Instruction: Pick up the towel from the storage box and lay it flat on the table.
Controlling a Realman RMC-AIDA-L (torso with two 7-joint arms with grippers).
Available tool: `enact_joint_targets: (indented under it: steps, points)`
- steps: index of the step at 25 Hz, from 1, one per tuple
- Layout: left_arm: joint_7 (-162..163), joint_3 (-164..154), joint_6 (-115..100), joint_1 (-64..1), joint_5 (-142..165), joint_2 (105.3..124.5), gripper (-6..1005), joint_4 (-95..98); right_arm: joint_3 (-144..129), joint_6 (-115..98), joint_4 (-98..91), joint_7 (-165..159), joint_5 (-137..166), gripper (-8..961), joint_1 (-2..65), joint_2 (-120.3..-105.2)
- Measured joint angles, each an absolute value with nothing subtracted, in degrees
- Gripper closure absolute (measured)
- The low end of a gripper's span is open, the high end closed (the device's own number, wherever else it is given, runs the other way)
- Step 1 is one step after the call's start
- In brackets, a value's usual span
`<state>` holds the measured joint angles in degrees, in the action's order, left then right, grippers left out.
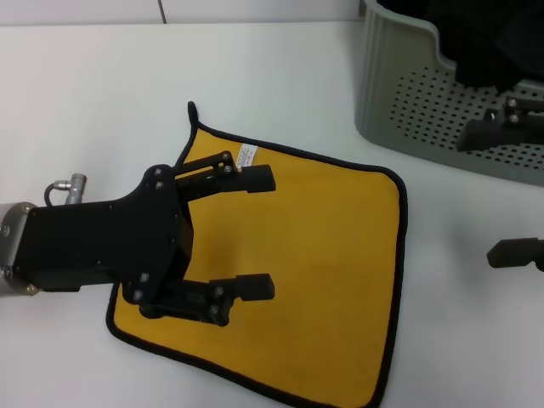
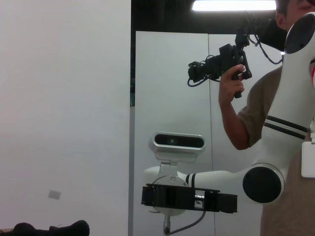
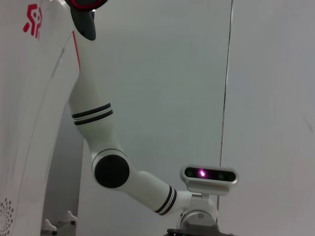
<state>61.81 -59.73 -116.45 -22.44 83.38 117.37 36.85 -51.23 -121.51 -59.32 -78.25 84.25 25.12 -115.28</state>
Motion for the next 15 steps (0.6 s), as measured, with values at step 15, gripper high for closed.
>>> enact_joint_targets:
  steps: [15]
  points:
    - [62.1, -59.9, -116.5, -23.0, 83.9, 117.24, 111, 36.8, -51.3, -122.4, -53.9, -76.3, 83.7, 99, 25.3, -115.36]
